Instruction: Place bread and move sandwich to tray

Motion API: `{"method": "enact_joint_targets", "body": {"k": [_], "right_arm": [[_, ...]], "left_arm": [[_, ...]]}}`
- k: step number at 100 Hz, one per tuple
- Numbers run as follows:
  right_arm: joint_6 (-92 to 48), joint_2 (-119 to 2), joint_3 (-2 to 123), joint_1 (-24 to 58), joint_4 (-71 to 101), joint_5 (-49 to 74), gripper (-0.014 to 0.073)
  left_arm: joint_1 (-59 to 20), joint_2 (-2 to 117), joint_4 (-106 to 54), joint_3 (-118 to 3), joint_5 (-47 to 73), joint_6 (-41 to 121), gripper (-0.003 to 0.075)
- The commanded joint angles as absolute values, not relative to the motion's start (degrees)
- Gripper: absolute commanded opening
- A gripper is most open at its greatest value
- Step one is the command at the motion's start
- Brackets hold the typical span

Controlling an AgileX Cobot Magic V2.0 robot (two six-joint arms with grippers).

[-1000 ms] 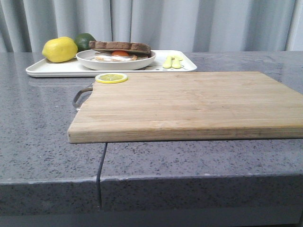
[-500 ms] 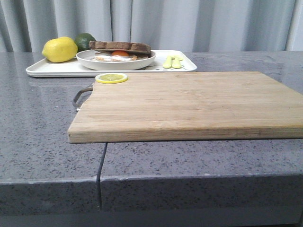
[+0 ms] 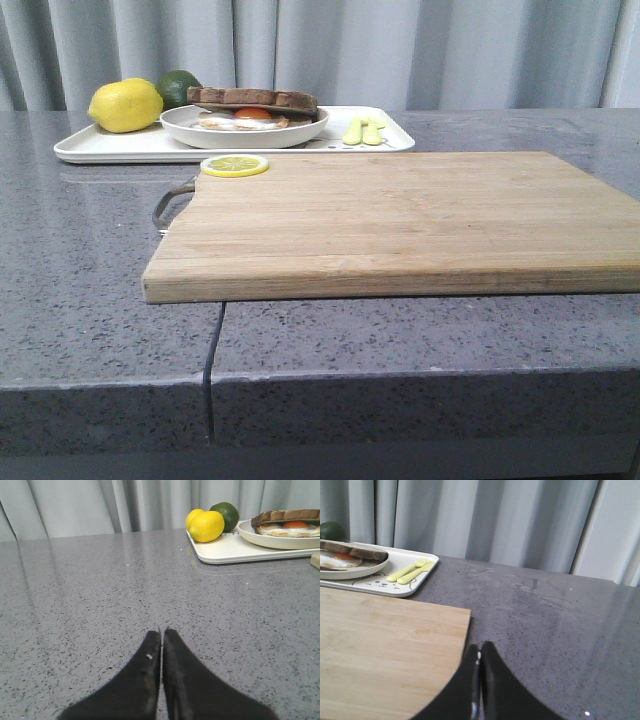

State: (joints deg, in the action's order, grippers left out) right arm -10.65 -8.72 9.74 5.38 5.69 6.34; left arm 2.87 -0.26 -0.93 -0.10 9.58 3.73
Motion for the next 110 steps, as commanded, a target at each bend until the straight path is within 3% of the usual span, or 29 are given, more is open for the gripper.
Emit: {"method": "enact_joint_targets", "body": {"k": [1, 26, 110], "right_arm": [[-9.2, -5.2, 7.3, 5.0, 3.0, 0.0, -0.0067], [-7.2, 1.7, -1.8, 5.0, 2.5, -3.3, -0.0067], [-6.3, 1.7, -1.7, 5.0, 2.5, -1.6, -0.0067]], "left_arm": [[3.0, -2.1, -1.2, 0.9, 5.4, 3.8, -0.002], [3.0, -2.1, -1.2, 0.9, 5.4, 3.8, -0.002], [3.0, -2.1, -1.2, 0.9, 5.4, 3.8, -0.002]]}}
